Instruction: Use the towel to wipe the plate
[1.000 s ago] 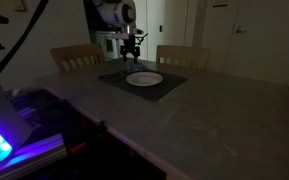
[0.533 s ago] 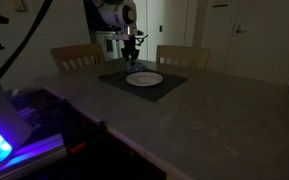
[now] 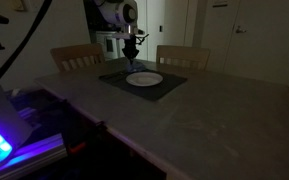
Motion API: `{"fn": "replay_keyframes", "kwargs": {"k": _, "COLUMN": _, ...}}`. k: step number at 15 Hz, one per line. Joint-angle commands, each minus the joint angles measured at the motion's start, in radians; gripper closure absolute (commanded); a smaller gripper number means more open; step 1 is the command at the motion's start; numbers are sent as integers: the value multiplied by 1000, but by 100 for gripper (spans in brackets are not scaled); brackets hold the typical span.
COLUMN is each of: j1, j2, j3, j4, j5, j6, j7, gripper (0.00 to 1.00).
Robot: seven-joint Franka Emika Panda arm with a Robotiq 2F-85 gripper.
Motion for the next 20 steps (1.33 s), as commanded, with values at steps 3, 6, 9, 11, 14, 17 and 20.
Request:
{"fn": "replay_keyframes", "kwargs": {"k": 3, "j1": -66, "j2": -125, "j3": 26, "j4": -33, "j5": 56, "j6": -113, "j7": -145, "gripper": 98}}
{"fn": "replay_keyframes", "kwargs": {"k": 6, "j1": -97, "j2": -207, "j3": 16, "j4": -61, "j5": 61, "j6": -207, "j7": -190, "gripper": 98}}
{"fn": "replay_keyframes", "kwargs": {"k": 9, "j1": -114, "j2": -282, "j3": -8, "j4": -110, "j5": 46, "j6": -263, "j7": -172, "gripper": 98}}
{"fn": "replay_keyframes", "kwargs": {"k": 11, "j1": -117, "j2": -320, "j3": -27, "j4": -150, "j5": 34, "j6": -296, "j7": -139, "gripper": 98}}
{"fn": "replay_keyframes", "kwargs": {"k": 14, "j1": -86, "j2": -359, "j3": -68, "j4": -230, "j5": -55, "j6": -288, "j7": -41, "gripper": 98}}
{"fn": "replay_keyframes", "kwargs": {"k": 17, "j1": -62, "j2": -354, "j3": -76, "j4": -288, "j5": -150, "j6": -249, "j7": 46, "gripper": 98}}
{"fn": "replay_keyframes", "kwargs": {"k": 20, "j1": -46, "j2": -323, "j3": -70, "j4": -323, "j5": -174, "j6": -229, "j7": 114, "gripper": 98}}
